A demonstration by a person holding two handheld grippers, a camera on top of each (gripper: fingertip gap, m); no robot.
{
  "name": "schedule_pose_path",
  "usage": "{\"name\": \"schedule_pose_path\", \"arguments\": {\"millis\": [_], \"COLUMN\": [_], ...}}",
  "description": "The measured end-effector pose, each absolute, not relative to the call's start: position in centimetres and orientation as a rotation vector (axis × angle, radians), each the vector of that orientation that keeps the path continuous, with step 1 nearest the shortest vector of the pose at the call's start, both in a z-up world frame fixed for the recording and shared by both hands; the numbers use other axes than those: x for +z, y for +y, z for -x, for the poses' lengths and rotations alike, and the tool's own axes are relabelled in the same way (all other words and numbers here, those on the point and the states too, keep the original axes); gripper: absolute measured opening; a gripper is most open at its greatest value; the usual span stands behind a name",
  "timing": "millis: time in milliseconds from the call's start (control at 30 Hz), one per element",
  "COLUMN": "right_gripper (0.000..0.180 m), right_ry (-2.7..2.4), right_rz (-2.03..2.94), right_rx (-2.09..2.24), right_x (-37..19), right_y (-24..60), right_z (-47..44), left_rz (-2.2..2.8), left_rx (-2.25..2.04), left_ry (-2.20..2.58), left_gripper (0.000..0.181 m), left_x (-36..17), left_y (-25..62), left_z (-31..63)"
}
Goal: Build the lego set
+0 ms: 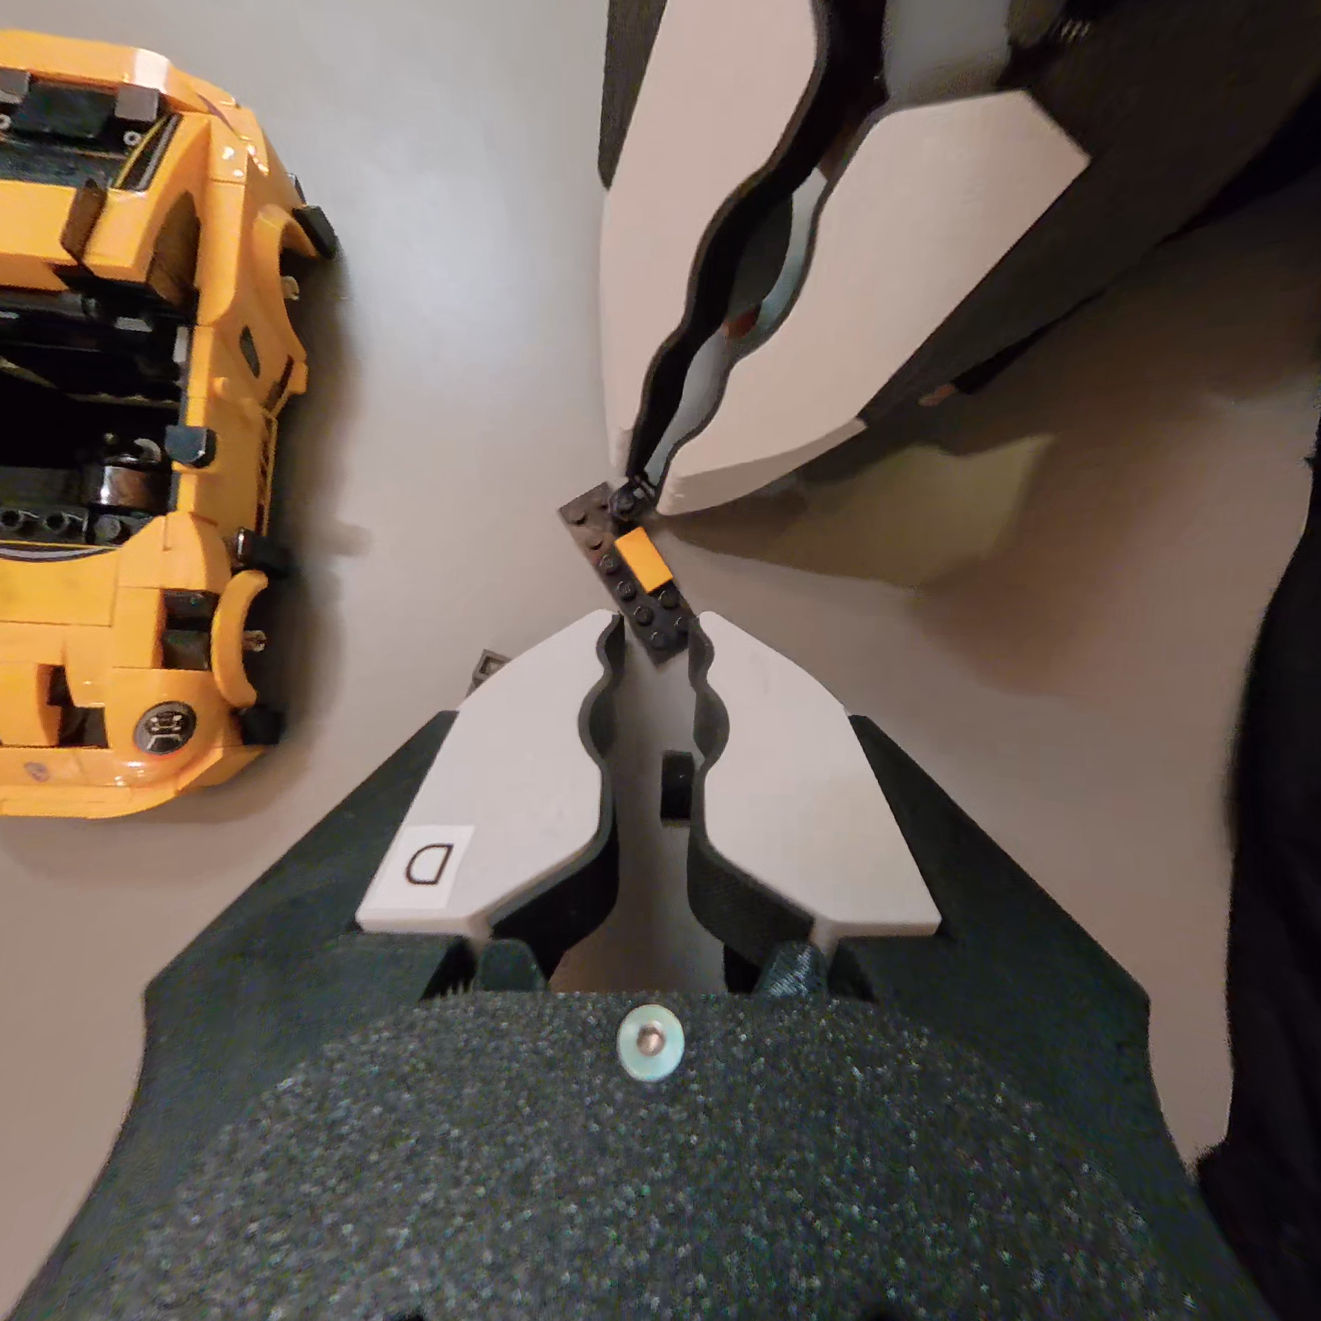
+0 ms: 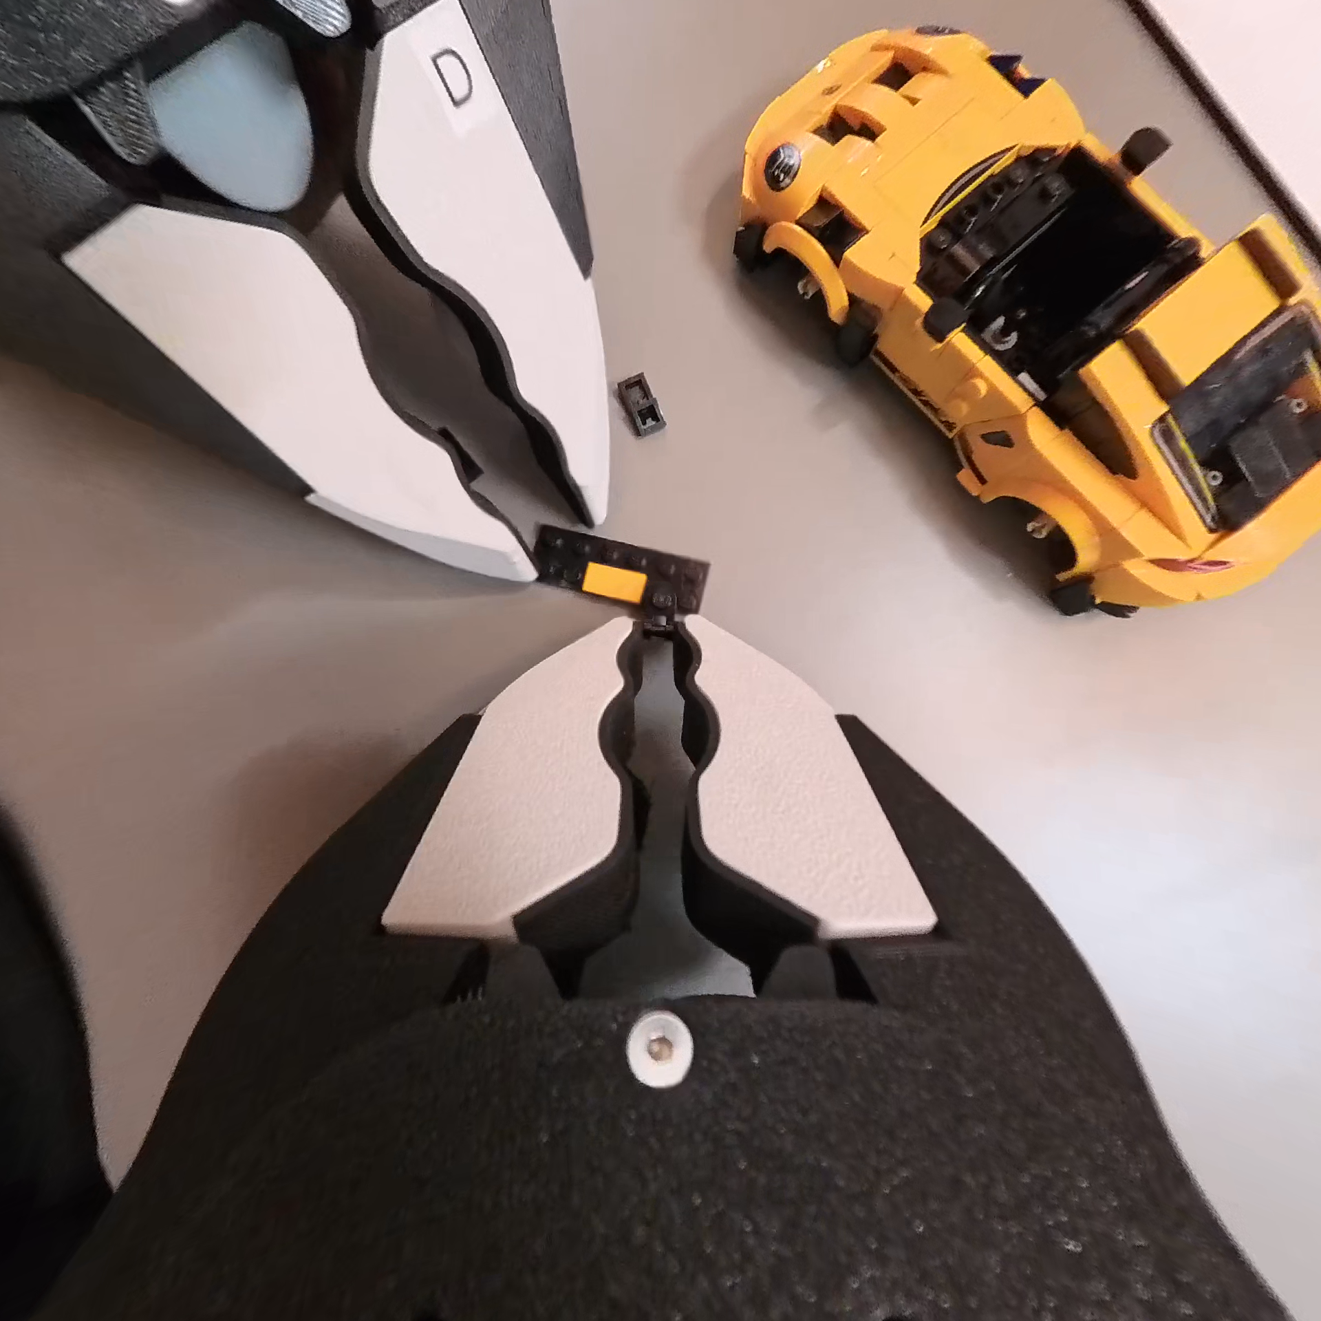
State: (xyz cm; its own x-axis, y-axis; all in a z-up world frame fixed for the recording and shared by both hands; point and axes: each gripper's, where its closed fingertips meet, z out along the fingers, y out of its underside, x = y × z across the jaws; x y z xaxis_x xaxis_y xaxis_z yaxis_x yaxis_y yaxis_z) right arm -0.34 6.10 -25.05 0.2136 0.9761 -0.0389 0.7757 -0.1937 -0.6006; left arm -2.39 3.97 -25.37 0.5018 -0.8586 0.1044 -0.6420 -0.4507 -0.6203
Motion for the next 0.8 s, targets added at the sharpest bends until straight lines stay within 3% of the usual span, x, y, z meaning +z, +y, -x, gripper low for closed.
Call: {"name": "schedule_pose_path", "arguments": {"millis": [800], "right_gripper": [0.009], "right_ry": [-1.702], "right_rz": [2.004], "right_rx": [0.603], "right_x": [-25.42], "right_y": [5.93], "right_z": [1.06], "left_rz": [2.183], "left_rx": [-0.567], "left_ry": [1.226], "left_gripper": [0.017], "left_x": [-24.90], "left_y": [4.48], "left_z": [2.42]}}
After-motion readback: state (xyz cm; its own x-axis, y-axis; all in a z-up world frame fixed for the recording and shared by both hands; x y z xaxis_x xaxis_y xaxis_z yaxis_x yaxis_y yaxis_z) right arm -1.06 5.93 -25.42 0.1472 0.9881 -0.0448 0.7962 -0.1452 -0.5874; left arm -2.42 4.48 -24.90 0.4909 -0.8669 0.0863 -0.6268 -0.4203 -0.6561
